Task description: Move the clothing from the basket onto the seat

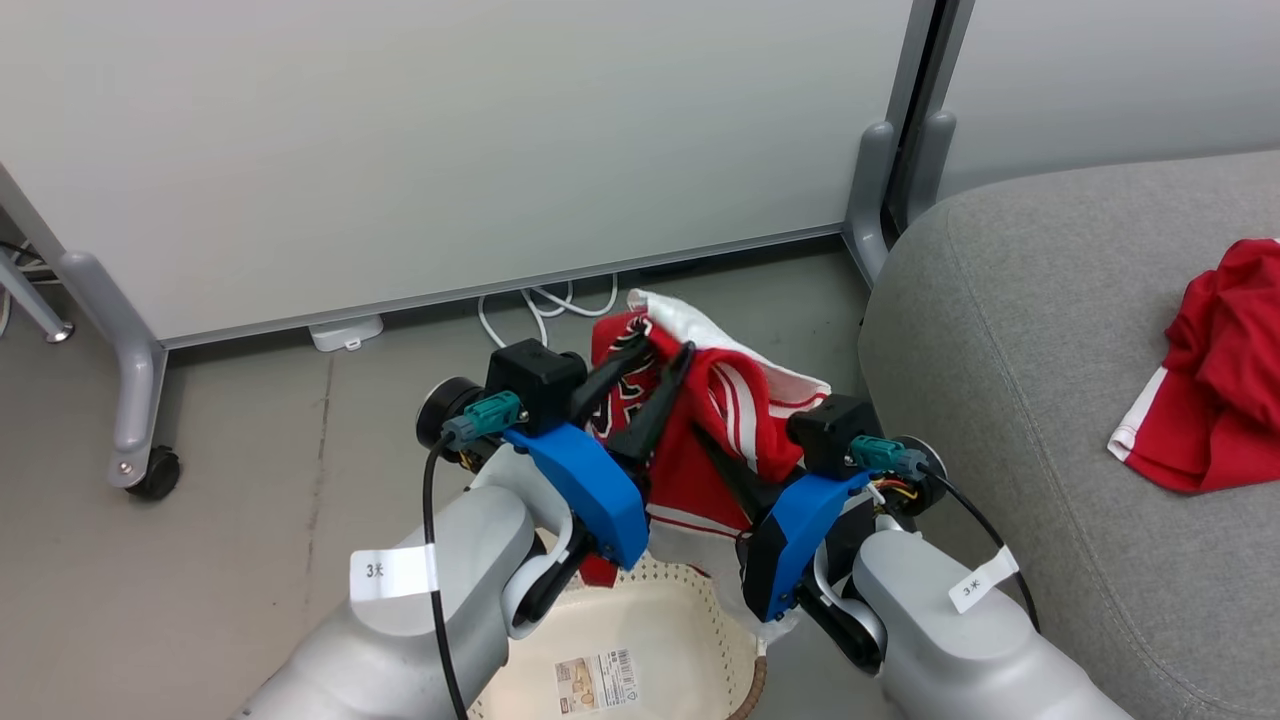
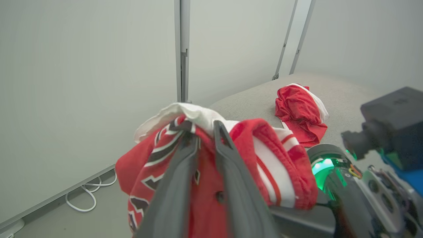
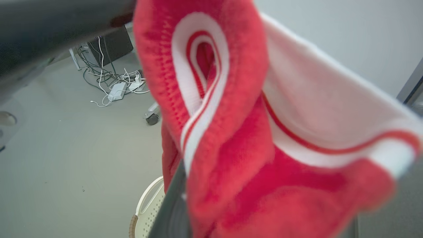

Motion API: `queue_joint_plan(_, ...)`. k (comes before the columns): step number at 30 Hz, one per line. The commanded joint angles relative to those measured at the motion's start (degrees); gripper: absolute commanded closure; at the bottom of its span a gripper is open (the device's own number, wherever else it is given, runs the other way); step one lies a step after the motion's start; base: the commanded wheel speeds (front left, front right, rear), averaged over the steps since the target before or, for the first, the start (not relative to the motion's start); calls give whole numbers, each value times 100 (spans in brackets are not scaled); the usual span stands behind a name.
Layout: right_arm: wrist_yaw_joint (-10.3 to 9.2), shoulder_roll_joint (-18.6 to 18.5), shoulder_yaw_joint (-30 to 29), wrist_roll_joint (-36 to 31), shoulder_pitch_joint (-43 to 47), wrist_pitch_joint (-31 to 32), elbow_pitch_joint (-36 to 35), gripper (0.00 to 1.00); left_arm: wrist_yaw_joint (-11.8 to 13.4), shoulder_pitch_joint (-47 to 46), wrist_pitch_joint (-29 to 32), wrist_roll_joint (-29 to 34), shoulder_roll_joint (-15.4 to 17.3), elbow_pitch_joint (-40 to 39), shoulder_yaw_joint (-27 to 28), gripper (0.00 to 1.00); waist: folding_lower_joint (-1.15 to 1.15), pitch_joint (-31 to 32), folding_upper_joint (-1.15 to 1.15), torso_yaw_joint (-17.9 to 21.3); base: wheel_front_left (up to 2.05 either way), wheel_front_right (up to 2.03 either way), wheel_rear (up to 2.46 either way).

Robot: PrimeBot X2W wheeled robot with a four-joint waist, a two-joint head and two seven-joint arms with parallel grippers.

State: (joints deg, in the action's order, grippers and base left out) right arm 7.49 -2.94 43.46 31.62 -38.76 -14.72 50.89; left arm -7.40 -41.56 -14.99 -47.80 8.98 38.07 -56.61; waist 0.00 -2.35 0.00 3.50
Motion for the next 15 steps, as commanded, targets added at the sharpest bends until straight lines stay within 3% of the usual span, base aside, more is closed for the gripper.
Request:
queue_joint_plan(1,1,9,18,49,-137,-38,25,100,-13,-59,-29,-28,24,30,-24,0,0,7,0,-1,0,0,0)
queue_joint_plan(8,1,9,32,92,-167,-52,86,100,-14,-29,-29,28,63,-6,109,0,0,17,0,-12,0,0,0)
queue_joint_plan(15,1,9,-57,40,-186,-54,57,100,-13,432,-28,397,196,-464,603,0,0,2,0,-30,0,0,0)
